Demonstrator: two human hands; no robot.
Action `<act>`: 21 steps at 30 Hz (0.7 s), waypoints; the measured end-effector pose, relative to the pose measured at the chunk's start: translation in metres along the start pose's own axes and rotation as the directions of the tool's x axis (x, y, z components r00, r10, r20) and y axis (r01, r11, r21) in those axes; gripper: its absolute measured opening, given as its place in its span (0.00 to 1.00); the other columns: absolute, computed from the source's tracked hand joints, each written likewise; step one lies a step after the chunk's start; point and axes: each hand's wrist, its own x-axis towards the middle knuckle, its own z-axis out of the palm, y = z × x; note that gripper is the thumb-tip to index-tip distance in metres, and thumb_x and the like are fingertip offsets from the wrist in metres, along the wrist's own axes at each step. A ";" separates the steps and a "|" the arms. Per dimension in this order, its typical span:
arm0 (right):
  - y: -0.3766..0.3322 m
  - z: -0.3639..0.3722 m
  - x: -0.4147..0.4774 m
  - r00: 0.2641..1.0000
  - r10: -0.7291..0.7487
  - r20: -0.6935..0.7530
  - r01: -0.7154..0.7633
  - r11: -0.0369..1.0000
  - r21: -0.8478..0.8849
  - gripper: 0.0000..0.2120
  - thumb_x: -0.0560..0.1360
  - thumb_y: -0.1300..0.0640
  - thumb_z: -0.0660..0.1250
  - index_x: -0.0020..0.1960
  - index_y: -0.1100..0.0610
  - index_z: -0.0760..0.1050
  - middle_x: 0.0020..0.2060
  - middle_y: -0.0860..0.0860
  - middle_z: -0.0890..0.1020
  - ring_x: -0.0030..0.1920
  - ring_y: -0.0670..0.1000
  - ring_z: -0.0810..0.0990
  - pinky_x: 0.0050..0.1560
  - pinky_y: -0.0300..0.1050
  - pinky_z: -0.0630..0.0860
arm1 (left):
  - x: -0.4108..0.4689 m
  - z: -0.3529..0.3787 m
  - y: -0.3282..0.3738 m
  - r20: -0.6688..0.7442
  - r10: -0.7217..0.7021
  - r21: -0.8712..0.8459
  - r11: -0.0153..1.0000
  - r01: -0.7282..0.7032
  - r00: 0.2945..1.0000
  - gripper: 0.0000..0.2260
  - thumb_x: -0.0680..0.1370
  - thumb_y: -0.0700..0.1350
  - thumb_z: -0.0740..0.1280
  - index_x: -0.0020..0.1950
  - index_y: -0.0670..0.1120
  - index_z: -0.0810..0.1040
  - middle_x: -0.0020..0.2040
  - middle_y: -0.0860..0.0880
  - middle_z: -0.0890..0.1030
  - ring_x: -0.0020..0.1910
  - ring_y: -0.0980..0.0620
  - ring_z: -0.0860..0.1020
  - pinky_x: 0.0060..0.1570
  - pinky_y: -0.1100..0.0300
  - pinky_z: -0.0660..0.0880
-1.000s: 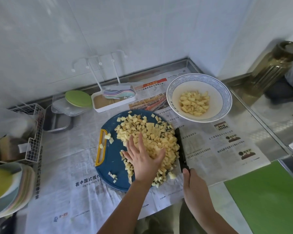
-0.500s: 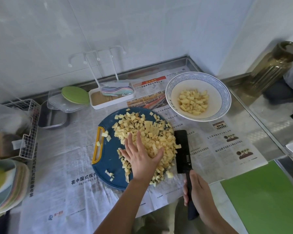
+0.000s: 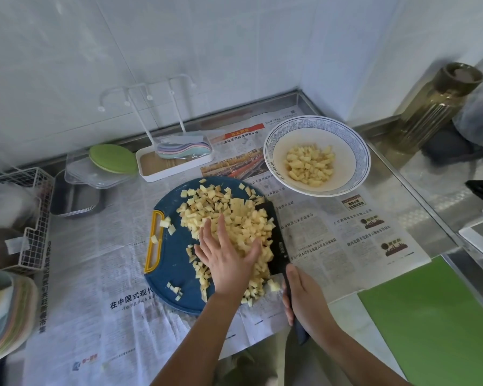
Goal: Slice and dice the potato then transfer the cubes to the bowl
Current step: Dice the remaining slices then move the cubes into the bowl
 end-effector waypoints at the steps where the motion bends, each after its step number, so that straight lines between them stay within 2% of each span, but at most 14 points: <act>1: -0.001 0.004 -0.002 1.000 0.000 -0.001 0.000 1.000 -0.015 0.22 0.83 0.47 0.52 0.39 0.61 0.68 0.24 0.55 0.72 0.19 0.51 0.65 0.22 0.44 0.65 | 0.000 0.000 0.001 0.000 -0.008 -0.009 1.000 0.008 1.000 0.39 0.71 0.68 0.58 0.75 0.48 0.61 0.73 0.41 0.60 0.72 0.38 0.58 0.68 0.31 0.52; 5: -0.003 0.023 -0.004 1.000 -0.013 -0.018 0.011 0.996 -0.092 0.21 0.82 0.46 0.51 0.39 0.59 0.67 0.25 0.54 0.70 0.18 0.48 0.66 0.22 0.41 0.68 | 0.002 0.001 0.001 -0.034 -0.016 -0.055 0.998 0.015 0.999 0.34 0.72 0.67 0.58 0.74 0.53 0.62 0.72 0.42 0.60 0.70 0.39 0.60 0.68 0.35 0.53; 9: -0.005 0.031 0.001 0.994 -0.103 -0.022 0.094 0.963 -0.254 0.19 0.82 0.44 0.50 0.39 0.53 0.68 0.29 0.50 0.71 0.28 0.47 0.70 0.35 0.47 0.72 | 0.007 -0.002 -0.002 -0.045 -0.005 -0.107 0.994 0.001 0.999 0.32 0.71 0.66 0.60 0.73 0.57 0.64 0.72 0.44 0.61 0.70 0.42 0.61 0.68 0.40 0.55; 10: -0.007 0.031 0.002 0.993 -0.119 -0.014 0.110 0.952 -0.285 0.19 0.82 0.45 0.49 0.38 0.52 0.67 0.29 0.49 0.71 0.29 0.47 0.71 0.36 0.46 0.71 | 0.009 -0.003 -0.002 -0.044 -0.018 -0.121 0.993 0.012 0.999 0.31 0.71 0.66 0.60 0.72 0.58 0.65 0.72 0.45 0.62 0.70 0.44 0.61 0.69 0.41 0.55; 16: -0.019 0.043 0.009 0.982 -0.173 0.070 0.187 0.925 -0.331 0.17 0.83 0.45 0.49 0.40 0.50 0.68 0.30 0.47 0.72 0.30 0.47 0.70 0.36 0.47 0.72 | 0.026 -0.009 0.007 -0.065 -0.150 -0.258 0.958 0.129 0.986 0.29 0.70 0.65 0.59 0.70 0.58 0.69 0.69 0.49 0.68 0.70 0.48 0.63 0.68 0.44 0.58; 18: -0.023 0.048 0.011 0.978 -0.187 0.095 0.208 0.914 -0.349 0.16 0.83 0.47 0.49 0.39 0.48 0.66 0.30 0.46 0.71 0.30 0.46 0.70 0.38 0.50 0.74 | 0.030 -0.012 0.009 -0.071 -0.177 -0.322 0.936 0.145 0.982 0.28 0.69 0.65 0.60 0.68 0.58 0.72 0.67 0.49 0.70 0.67 0.48 0.65 0.66 0.46 0.60; 21: -0.027 0.052 0.013 0.974 -0.200 0.108 0.226 0.906 -0.358 0.16 0.83 0.48 0.49 0.38 0.47 0.65 0.30 0.45 0.71 0.31 0.46 0.71 0.39 0.49 0.73 | 0.035 -0.017 0.011 -0.076 -0.231 -0.381 0.906 0.186 0.970 0.28 0.67 0.64 0.60 0.63 0.55 0.76 0.64 0.49 0.72 0.65 0.48 0.66 0.65 0.46 0.64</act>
